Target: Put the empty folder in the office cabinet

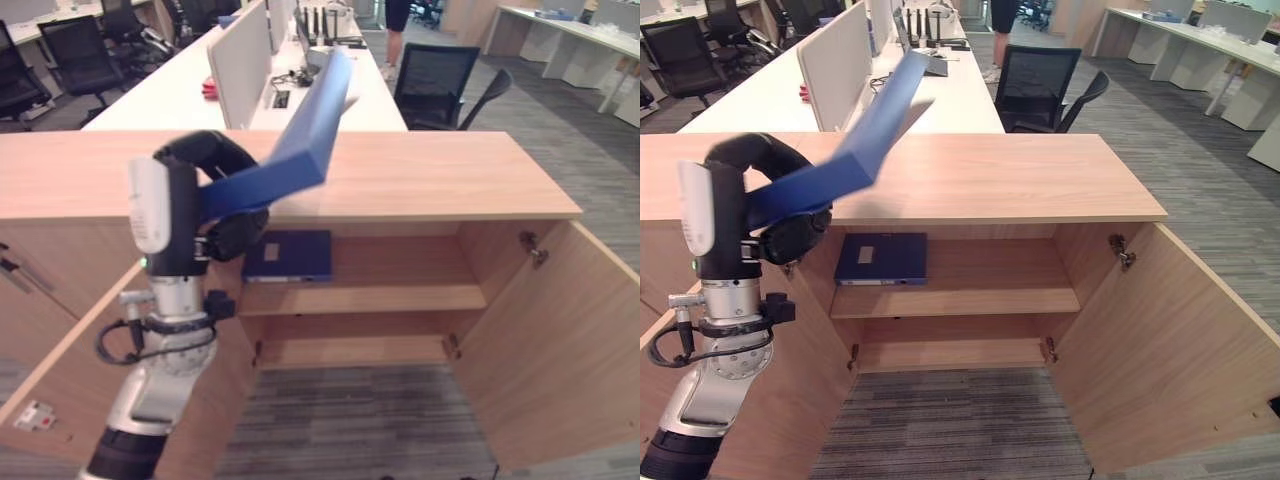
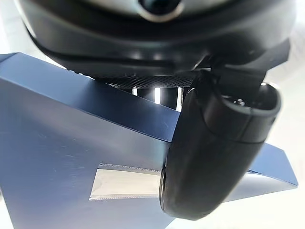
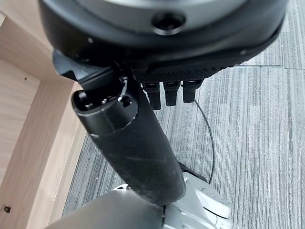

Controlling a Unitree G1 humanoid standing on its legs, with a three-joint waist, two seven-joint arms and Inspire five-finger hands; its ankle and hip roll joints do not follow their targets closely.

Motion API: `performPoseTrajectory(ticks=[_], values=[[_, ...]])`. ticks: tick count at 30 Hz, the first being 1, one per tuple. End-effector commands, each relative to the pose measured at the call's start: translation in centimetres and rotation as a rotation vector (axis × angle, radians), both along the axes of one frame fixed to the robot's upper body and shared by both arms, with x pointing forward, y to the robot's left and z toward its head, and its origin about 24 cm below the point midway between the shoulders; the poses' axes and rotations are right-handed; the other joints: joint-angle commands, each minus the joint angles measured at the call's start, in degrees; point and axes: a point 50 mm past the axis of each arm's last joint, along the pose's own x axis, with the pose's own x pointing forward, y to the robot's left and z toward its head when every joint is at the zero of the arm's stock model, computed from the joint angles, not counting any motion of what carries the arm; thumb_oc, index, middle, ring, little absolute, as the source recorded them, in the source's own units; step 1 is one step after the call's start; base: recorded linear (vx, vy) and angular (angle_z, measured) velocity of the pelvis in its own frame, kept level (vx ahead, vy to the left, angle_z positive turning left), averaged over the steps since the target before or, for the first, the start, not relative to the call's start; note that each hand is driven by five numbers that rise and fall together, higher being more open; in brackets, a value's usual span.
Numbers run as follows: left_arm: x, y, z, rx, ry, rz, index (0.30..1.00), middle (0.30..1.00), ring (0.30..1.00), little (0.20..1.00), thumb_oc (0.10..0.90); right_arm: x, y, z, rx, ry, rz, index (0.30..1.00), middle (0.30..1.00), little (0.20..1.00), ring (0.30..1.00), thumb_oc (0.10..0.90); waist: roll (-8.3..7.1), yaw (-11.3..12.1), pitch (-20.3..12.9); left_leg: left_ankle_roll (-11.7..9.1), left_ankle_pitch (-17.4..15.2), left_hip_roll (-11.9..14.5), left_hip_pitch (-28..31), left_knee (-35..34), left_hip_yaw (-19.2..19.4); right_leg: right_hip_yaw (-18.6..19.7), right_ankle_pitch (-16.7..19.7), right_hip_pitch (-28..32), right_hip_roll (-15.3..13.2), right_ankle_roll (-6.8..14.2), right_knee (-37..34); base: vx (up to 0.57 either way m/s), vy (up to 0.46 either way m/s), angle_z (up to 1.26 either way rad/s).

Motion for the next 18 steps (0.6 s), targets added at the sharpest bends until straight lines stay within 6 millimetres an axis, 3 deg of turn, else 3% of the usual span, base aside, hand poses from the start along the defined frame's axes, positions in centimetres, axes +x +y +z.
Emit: performPoseTrajectory(ticks=[1,2,3,6,7,9,10,13,14,15,17,18], values=[[-1.4,0.5,5.4,-0.283,-0.295,-0.348,0.300,0.300,0.300,0.300,0.400,5.8,2.0,1.2,0.117,-0.202,0.008,0.900,0.900,0.900,0.900,0.800,1.73,-0.3,-0.3,-2.4,-2.7,-1.6,-1.6,-0.2,-4.6,-4.4,-8.2,4.6,0.8,3.9,0.4,-0.03,0.013,0.19],[-1.1,0.6,4.6,-0.380,-0.244,-0.482,0.300,0.300,0.300,0.300,0.400,7.5,3.1,2.0,0.202,-0.278,0.011,0.900,0.900,0.900,0.900,0.800,1.85,-0.1,-0.4,-2.4,-2.6,-1.7,-1.7,-0.2,-5.0,-4.9,-8.2,4.6,0.6,3.8,0.4,-0.01,0.006,0.20],[-1.1,0.6,4.6,-0.380,-0.244,-0.482,0.300,0.300,0.300,0.300,0.400,7.5,3.1,2.0,0.202,-0.277,0.011,0.900,0.900,0.900,0.900,0.800,1.86,-0.1,-0.5,-2.4,-2.6,-1.7,-1.7,-0.2,-5.0,-4.9,-8.2,4.6,0.6,3.8,0.4,-0.01,0.014,0.21],[-0.8,0.8,2.6,-0.526,-0.141,-0.677,0.300,0.300,0.300,0.300,0.400,11.1,6.5,4.6,0.476,-0.474,-0.004,0.900,0.900,0.900,0.900,0.800,2.01,0.7,-0.4,-2.4,-2.7,-1.8,-1.7,-0.2,-5.7,-5.3,-8.3,4.6,0.4,3.7,0.4,-0.01,0.016,0.15],[-0.8,0.9,2.6,-0.528,-0.139,-0.680,0.300,0.300,0.300,0.300,0.400,11.0,6.4,4.6,0.477,-0.471,-0.005,0.900,0.900,0.900,0.900,0.800,2.04,0.6,-0.5,-2.4,-2.7,-1.8,-1.7,-0.2,-5.7,-5.3,-8.3,4.6,0.4,3.7,0.4,0.00,0.013,0.07],[-0.5,0.8,0.9,-0.627,-0.062,-0.777,0.300,0.300,0.300,0.300,0.400,12.7,8.6,7.1,0.736,-0.603,-0.085,0.900,0.900,0.900,0.900,0.800,2.00,1.1,-0.4,-2.5,-2.7,-1.8,-1.7,-0.2,-6.0,-5.5,-8.3,4.7,0.4,3.5,0.4,0.00,0.009,0.02],[-0.5,0.8,0.8,-0.629,-0.061,-0.778,0.300,0.300,0.300,0.300,0.400,12.6,8.5,7.1,0.737,-0.600,-0.087,0.900,0.900,0.900,0.900,0.800,2.04,1.0,-0.5,-2.5,-2.7,-1.8,-1.7,-0.2,-6.0,-5.5,-8.4,4.7,0.4,3.5,0.4,0.00,0.000,0.00],[-0.3,0.3,-0.6,-0.723,0.006,-0.874,0.300,0.300,0.300,0.300,0.400,14.0,10.5,10.0,0.985,-0.698,-0.128,0.900,0.900,0.900,0.900,0.800,1.99,1.4,-0.5,-2.7,-2.3,-2.0,-2.2,-0.2,-6.8,-6.2,-8.2,4.7,0.2,3.4,0.4,-0.01,0.009,0.10],[-0.3,0.0,-1.8,-0.783,0.071,-0.916,0.300,0.300,0.300,0.300,0.400,14.9,12.1,12.4,1.156,-0.759,-0.131,0.900,0.900,0.900,0.900,0.800,1.98,1.6,-0.5,-2.8,-2.2,-2.1,-2.4,-0.2,-7.1,-6.5,-8.1,4.6,0.2,3.3,0.4,-0.01,0.005,0.22],[-0.3,0.0,-1.8,-0.784,0.072,-0.916,0.300,0.300,0.300,0.300,0.400,14.9,12.1,12.4,1.157,-0.757,-0.132,0.900,0.900,0.900,0.900,0.800,1.99,1.5,-0.6,-2.8,-2.2,-2.1,-2.4,-0.2,-7.2,-6.5,-8.2,4.7,0.2,3.3,0.4,0.00,0.003,0.23],[-0.7,-0.2,-3.4,-0.838,0.146,-0.930,0.300,0.300,0.300,0.300,0.400,15.9,14.0,15.6,1.350,-0.818,-0.113,0.900,0.900,0.900,0.900,0.800,2.03,1.7,-0.8,-2.7,-2.2,-1.9,-2.2,-0.2,-7.3,-6.3,-8.2,4.7,0.4,3.1,0.4,0.02,0.007,0.15],[-0.7,-0.1,-3.4,-0.839,0.146,-0.929,0.300,0.300,0.300,0.300,0.400,15.9,14.0,15.6,1.350,-0.817,-0.114,0.900,0.900,0.900,0.900,0.800,2.04,1.7,-0.8,-2.7,-2.2,-1.9,-2.2,-0.2,-7.3,-6.3,-8.2,4.7,0.4,3.1,0.4,0.02,0.012,0.11]])
